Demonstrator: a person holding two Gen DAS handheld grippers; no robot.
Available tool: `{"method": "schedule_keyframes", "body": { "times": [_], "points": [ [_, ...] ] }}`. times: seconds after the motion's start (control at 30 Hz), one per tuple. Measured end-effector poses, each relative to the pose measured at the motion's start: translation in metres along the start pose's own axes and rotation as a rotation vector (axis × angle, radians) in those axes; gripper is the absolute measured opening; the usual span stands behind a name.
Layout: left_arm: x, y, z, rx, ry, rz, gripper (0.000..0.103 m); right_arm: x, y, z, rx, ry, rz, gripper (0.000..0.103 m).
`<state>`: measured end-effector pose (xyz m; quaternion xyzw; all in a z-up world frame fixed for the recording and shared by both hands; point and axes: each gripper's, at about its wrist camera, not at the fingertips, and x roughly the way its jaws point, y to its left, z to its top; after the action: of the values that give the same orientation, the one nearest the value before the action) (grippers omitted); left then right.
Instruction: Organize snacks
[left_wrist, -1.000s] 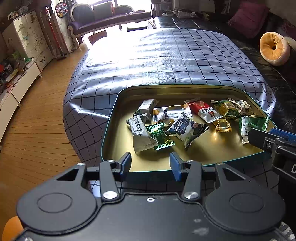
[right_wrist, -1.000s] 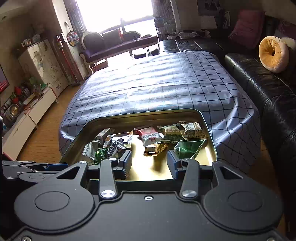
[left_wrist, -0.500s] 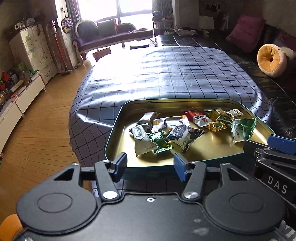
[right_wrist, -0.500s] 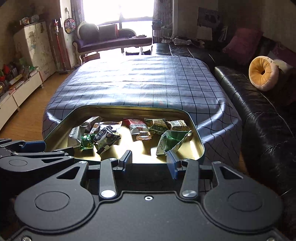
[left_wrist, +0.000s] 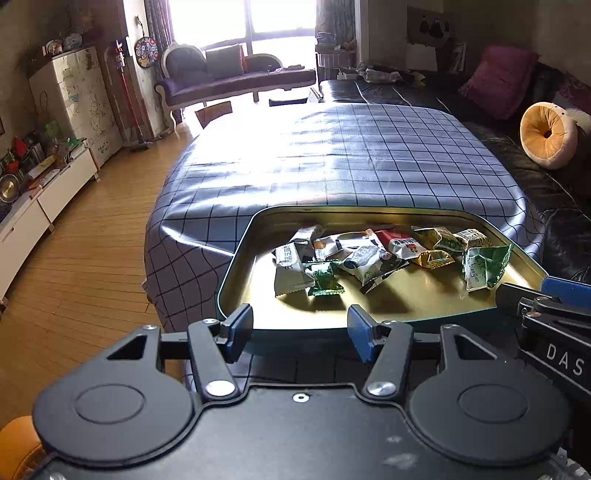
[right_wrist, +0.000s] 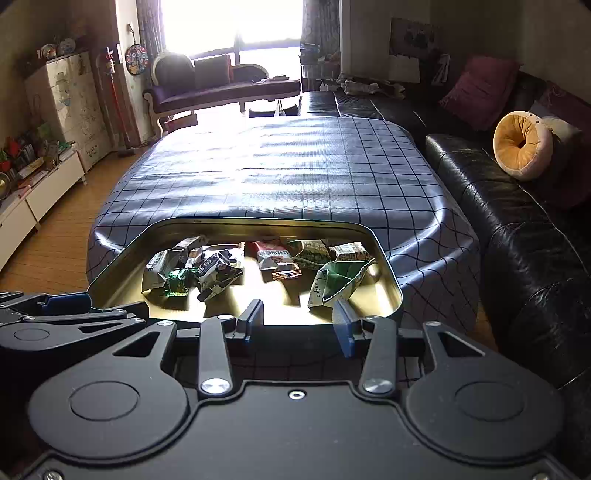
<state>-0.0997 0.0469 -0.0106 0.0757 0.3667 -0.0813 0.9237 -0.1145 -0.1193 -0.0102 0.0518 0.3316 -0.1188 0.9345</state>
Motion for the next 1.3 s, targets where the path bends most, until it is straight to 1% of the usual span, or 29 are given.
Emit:
{"method": "schedule_keyframes", "body": {
  "times": [0.3, 0.77, 1.3],
  "points": [
    [-0.0044, -0.0018, -0.0002, 0.018, -0.017, 0.015, 0.059, 0.0008, -0.0005, 0.0013, 0.005, 0.016, -0.005, 0.051],
    [-0.0048, -0.0031, 0.0007, 0.022, 0.010, 0.006, 0.059, 0.0004, -0.0004, 0.0012, 0.014, 0.021, 0.003, 0.051],
    [-0.0052, -0.0013, 0.0022, 0.023, 0.016, -0.008, 0.059, 0.0025, -0.0001, 0.0005, 0.023, 0.032, 0.010, 0.051]
  ]
}}
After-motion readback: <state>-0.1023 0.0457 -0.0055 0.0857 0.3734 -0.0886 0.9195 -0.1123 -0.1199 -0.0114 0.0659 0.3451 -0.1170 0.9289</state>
